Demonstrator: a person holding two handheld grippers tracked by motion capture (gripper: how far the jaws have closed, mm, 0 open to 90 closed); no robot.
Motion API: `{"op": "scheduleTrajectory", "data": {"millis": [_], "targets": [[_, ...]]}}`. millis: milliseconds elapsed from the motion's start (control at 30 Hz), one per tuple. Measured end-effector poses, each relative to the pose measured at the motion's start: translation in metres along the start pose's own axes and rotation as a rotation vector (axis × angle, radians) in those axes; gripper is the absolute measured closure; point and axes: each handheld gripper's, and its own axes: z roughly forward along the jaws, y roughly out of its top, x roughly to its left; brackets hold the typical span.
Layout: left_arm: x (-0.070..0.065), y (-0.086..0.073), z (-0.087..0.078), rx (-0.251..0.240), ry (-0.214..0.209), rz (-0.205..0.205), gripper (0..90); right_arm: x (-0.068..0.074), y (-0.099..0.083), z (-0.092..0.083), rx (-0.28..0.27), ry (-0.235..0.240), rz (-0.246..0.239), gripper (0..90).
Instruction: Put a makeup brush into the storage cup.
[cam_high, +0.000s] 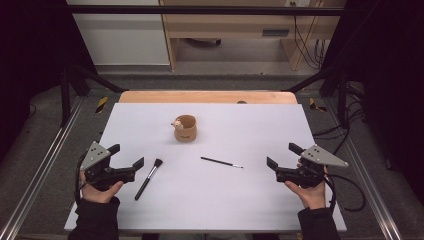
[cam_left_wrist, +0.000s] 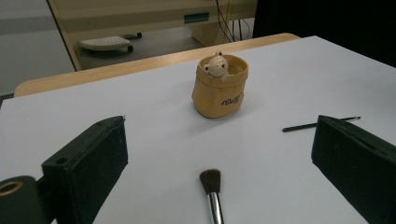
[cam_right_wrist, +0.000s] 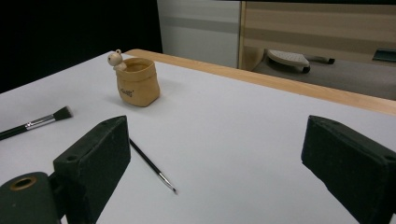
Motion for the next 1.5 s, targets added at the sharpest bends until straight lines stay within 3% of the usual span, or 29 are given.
{"op": "scheduleTrajectory", "data": {"millis": [367,1100,1500], "targets": [[0.002,-0.002,0.005,0.036,0.003,-0.006,4.0,0.004,0.002,-0.001,0.007,-0.003,-0.015,8.6],[0.002,-0.005,0.031,0.233,0.01,0.014,5.0,0.015,0.006,0.004,0.034,0.011,-0.031,8.8],[0.0,0.005,0.041,0.292,0.008,0.043,5.3,0.019,0.006,0.007,0.052,0.01,-0.045,8.7]]}}
